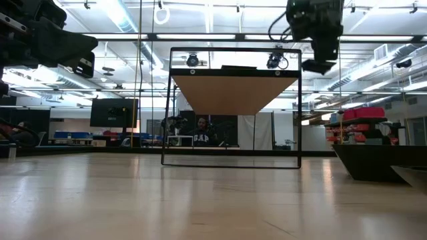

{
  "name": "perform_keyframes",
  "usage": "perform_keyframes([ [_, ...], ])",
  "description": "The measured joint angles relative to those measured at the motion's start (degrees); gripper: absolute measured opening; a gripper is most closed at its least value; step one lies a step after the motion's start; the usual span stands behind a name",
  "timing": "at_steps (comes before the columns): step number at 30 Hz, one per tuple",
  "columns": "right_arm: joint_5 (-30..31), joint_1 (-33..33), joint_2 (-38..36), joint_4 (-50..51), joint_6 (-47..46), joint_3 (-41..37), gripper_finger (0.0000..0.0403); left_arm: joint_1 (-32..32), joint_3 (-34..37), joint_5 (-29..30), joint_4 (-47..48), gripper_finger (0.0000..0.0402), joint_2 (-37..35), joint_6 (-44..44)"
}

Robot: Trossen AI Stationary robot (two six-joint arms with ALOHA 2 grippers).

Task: Pick & Place Mini shaped plates
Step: Stack the square plate on top of the square plate on the shelf

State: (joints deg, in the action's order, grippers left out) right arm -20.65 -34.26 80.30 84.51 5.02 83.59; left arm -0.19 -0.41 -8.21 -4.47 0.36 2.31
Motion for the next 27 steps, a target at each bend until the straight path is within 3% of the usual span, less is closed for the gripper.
perform_keyframes([
  [9,-4.5,9.3,-3.0,-12.4,-22.5,-0.1,0.0000,0.0,0.0,0.0,0.0,0.0018,0.0,0.0],
  [18,-1.1,15.8,-3.2,-28.7,-47.4,-0.1,0.0000,0.0,0.0,0.0,0.0,0.0018,0.0,0.0],
  [27,0.7,19.6,-3.2,-42.7,-66.8,-6.0,0.0000,0.0,0.0,0.0,0.0,0.0018,0.0,0.0],
])
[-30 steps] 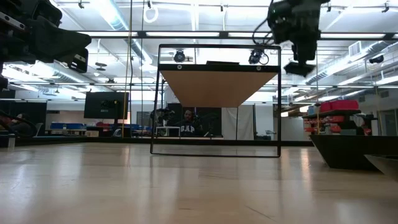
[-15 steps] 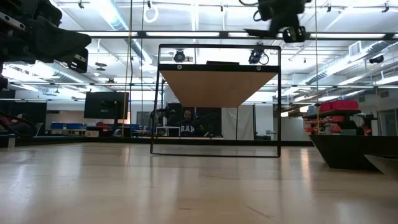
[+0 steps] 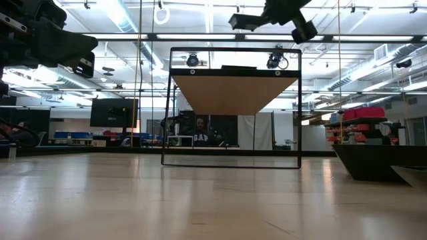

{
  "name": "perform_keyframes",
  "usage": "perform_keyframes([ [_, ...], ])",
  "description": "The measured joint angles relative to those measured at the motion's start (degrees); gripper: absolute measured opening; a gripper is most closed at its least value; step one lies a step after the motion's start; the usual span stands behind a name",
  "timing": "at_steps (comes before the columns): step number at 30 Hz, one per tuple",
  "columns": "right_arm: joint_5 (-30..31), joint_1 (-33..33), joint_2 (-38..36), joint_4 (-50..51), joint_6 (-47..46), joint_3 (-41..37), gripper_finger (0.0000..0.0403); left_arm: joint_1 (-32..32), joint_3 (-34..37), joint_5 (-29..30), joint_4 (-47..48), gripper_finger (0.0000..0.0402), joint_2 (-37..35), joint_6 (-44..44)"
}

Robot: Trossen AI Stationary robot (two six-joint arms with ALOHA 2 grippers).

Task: Pick & Place Mini shaped plates
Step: Stack the square plate on top of the square plate on the shelf

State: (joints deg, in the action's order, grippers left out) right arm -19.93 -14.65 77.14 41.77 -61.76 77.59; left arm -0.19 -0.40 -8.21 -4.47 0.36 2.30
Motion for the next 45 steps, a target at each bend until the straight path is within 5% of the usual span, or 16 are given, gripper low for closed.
perform_keyframes([
  [18,-2.2,3.3,0.0,-20.5,-16.1,-15.2,0.0000,0.0,0.0,0.0,0.0,0.0018,0.0,0.0],
  [45,-2.1,1.7,1.5,-24.2,-6.6,-20.7,0.0000,0.0,0.0,0.0,0.0,0.0018,0.0,0.0],
])
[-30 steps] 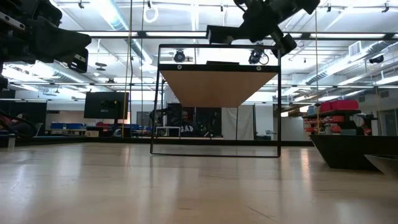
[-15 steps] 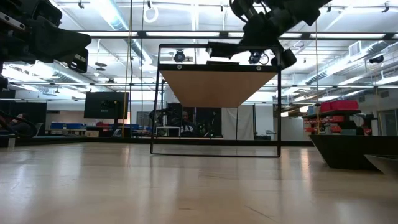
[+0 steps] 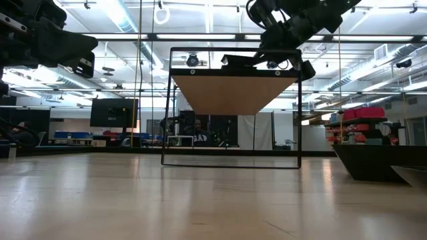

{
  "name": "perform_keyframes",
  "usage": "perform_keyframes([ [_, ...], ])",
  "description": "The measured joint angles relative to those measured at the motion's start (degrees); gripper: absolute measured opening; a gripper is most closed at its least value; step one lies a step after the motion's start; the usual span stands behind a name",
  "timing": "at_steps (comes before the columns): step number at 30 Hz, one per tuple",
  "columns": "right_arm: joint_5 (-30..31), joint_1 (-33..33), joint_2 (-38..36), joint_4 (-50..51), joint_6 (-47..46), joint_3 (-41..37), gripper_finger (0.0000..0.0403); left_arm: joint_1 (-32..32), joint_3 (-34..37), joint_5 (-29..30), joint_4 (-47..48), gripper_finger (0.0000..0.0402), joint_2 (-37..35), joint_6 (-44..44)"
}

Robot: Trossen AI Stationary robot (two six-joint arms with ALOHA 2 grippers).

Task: Pick & Place Mini shaped plates
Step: Stack the square plate on top of the square plate on the shelf

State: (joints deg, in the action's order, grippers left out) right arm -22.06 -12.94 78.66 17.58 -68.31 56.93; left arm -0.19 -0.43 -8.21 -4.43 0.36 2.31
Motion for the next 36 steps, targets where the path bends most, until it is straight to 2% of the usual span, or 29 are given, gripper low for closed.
perform_keyframes([
  [20,-2.5,-0.6,1.5,-2.1,-2.0,0.0,0.0002,0.0,0.0,0.0,0.0,0.0018,0.0,0.0],
  [36,-2.8,-0.6,1.3,-2.0,-3.2,0.0,0.0114,0.0,0.0,0.0,0.0,0.0018,0.0,0.0],
])
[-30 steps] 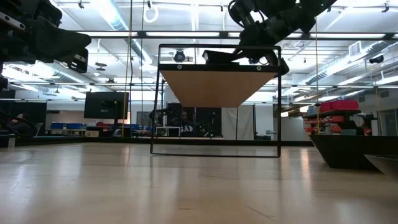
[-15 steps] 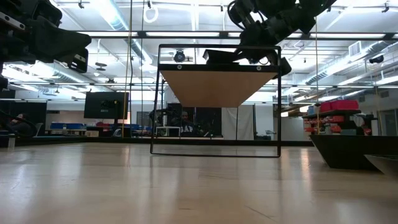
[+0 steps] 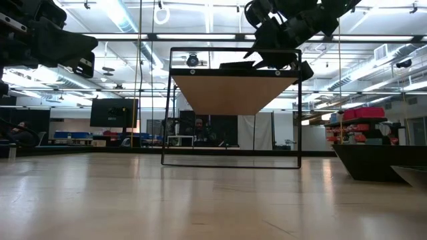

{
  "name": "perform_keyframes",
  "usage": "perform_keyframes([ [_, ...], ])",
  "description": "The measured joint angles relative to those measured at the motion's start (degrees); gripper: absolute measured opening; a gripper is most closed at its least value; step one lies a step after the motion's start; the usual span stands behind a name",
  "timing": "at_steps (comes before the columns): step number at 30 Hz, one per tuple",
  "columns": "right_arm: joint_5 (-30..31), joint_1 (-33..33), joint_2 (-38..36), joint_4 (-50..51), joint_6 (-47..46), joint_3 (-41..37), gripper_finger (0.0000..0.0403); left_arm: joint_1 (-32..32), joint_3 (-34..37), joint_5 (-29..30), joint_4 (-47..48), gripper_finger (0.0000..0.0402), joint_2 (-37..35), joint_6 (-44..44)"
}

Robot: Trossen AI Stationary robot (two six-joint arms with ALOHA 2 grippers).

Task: Pick & Place Mini shaped plates
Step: Stack the square plate on top of the square plate on the shelf, then stack the leaf-shaped plate on top of the leaf-shaped plate on the shelf

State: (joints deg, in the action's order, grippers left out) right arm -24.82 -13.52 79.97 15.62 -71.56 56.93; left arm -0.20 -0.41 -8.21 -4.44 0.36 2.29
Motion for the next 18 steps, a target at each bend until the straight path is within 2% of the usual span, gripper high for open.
perform_keyframes([
  [9,-0.2,-0.3,-3.8,-0.1,1.0,0.0,0.0145,0.0,0.0,0.0,0.0,0.0018,0.0,0.0],
  [13,-0.3,-0.3,-6.6,0.7,6.1,0.0,0.0148,0.0,0.0,0.0,0.0,0.0018,0.0,0.0],
  [18,-0.2,-0.3,-9.8,6.8,14.5,0.1,0.0148,0.0,0.0,0.0,0.0,0.0018,0.0,0.0],
])
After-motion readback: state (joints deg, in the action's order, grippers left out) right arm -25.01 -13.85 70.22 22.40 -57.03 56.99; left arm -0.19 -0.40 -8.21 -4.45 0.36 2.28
